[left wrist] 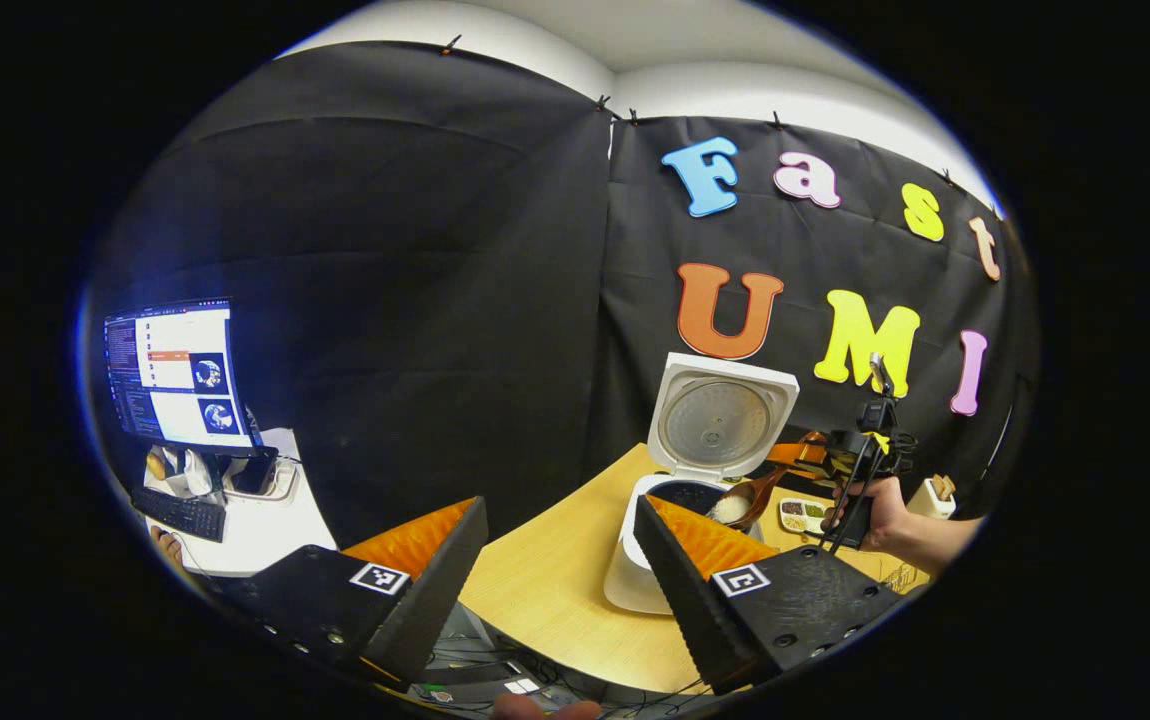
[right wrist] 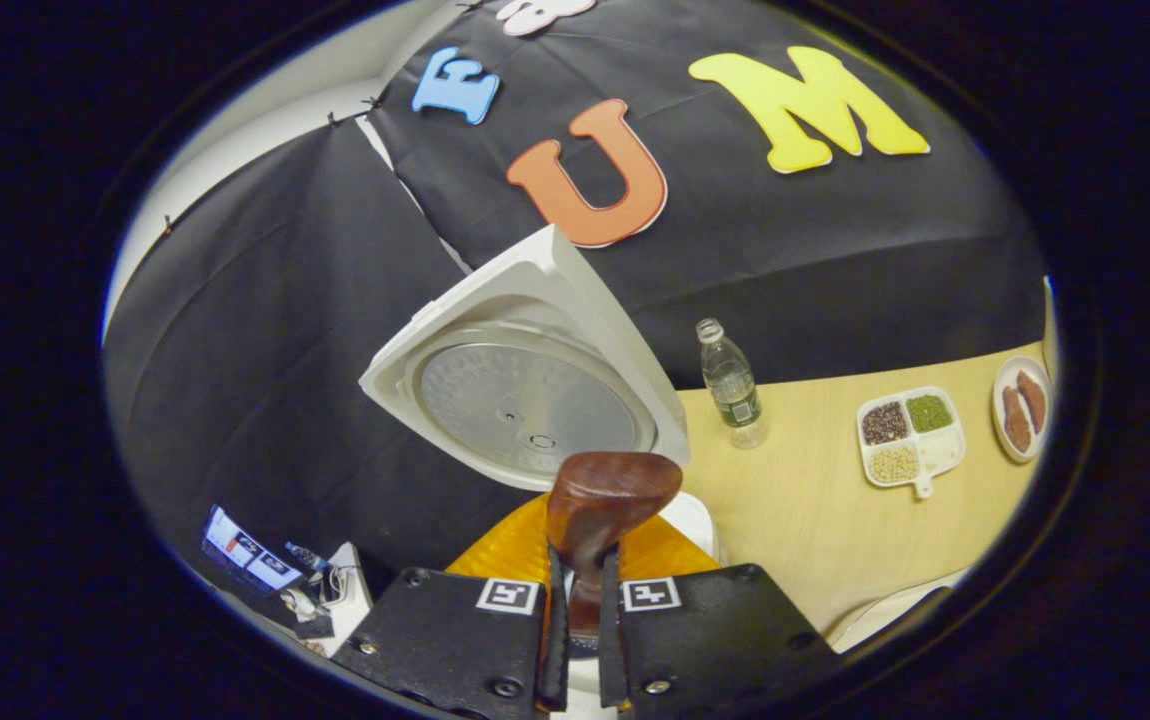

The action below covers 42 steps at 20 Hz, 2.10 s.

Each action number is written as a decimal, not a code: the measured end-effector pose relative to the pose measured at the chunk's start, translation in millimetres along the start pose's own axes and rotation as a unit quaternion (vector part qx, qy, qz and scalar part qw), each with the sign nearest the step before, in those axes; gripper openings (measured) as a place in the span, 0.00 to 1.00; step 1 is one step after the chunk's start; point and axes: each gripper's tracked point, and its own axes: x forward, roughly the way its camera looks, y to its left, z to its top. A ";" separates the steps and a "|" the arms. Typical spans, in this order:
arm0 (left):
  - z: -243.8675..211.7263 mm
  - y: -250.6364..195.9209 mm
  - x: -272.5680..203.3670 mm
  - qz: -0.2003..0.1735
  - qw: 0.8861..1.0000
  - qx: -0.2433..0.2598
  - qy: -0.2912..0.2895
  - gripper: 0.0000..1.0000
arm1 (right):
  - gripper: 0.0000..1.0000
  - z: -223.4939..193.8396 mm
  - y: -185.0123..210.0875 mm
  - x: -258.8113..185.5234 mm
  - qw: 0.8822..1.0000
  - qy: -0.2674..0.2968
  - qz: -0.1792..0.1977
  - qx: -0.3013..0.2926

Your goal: Close the left gripper, press the button to open the rice cooker; take a wooden spoon from the chopstick holder with the right hand, scoop a spoonful of rice and pour it into the rice cooker, then put the wooden spoon back into the chopstick holder.

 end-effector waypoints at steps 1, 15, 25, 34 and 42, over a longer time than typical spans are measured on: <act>0.9 -0.3 0.9 -0.001 1.000 0.000 -0.002 0.94 | 0.17 0.9 2.0 -0.5 1.000 -0.001 -0.003 -0.011; -1.7 -23.8 -6.8 -0.032 0.999 -0.002 -0.012 0.94 | 0.17 14.3 50.4 -11.6 0.969 -0.008 -0.018 -0.245; -4.1 -19.5 -17.4 -0.037 0.999 -0.014 -0.013 0.95 | 0.17 21.3 110.3 -24.6 0.885 -0.056 -0.004 -0.463; 1.4 -26.2 -21.2 -0.064 0.997 -0.026 -0.027 0.94 | 0.17 21.1 121.0 -29.6 0.889 -0.062 0.004 -0.454; 8.3 -49.0 -13.6 -0.106 0.993 -0.029 -0.034 0.94 | 0.17 43.6 125.3 -79.6 0.961 -0.069 0.015 -0.268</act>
